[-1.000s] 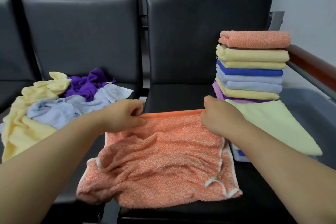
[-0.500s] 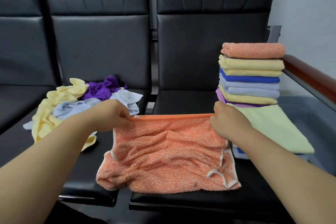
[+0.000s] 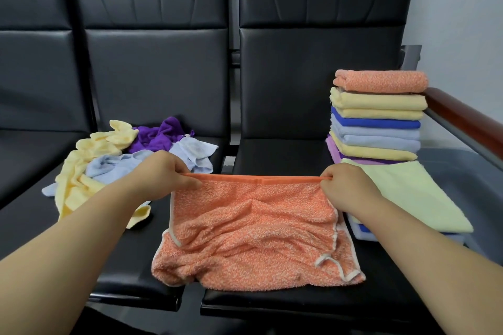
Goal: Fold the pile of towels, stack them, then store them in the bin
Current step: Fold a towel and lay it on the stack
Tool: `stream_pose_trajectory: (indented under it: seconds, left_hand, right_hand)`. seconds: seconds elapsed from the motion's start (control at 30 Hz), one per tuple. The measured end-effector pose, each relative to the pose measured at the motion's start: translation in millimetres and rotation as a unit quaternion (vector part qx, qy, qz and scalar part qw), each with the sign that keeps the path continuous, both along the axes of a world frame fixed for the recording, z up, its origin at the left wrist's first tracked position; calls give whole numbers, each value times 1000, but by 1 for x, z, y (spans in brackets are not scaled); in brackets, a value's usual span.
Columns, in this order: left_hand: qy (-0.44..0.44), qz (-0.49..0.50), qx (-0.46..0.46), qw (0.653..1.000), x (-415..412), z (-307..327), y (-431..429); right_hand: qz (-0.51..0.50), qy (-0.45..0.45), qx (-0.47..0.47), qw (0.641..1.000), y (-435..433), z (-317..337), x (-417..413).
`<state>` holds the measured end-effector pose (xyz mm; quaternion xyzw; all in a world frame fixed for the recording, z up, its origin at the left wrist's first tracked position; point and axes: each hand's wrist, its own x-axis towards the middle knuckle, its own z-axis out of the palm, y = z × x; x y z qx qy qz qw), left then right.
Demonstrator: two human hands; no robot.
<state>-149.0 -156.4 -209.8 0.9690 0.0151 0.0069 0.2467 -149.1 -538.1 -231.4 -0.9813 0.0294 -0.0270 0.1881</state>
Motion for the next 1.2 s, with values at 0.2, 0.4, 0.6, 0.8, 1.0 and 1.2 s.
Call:
stream_pose_trajectory:
  seconds: [0.2,0.4,0.6,0.8,1.0,1.2]
  left_hand:
    - [4,5,-16,1000,3,-4,3]
    - [4,-33,-55,998,1,-6,2]
    - [-22,-24,-97,995,3,-7,-1]
    - [23,15,-84,996,5,-10,0]
    - [2,108,-232,967,8,-4,-6]
    - [-39,152,-345,925,30,32,-14]
  right_hand:
    - [-14,8,9,1000,-3,0,0]
    - [-27,10,49,998,-6,-2,2]
    - [-99,24,273,957,-9,-3,10]
    - [-114,44,357,926,-10,1,10]
    - [-160,71,433,884,-8,4,17]
    - [-156,60,556,814,6,43,33]
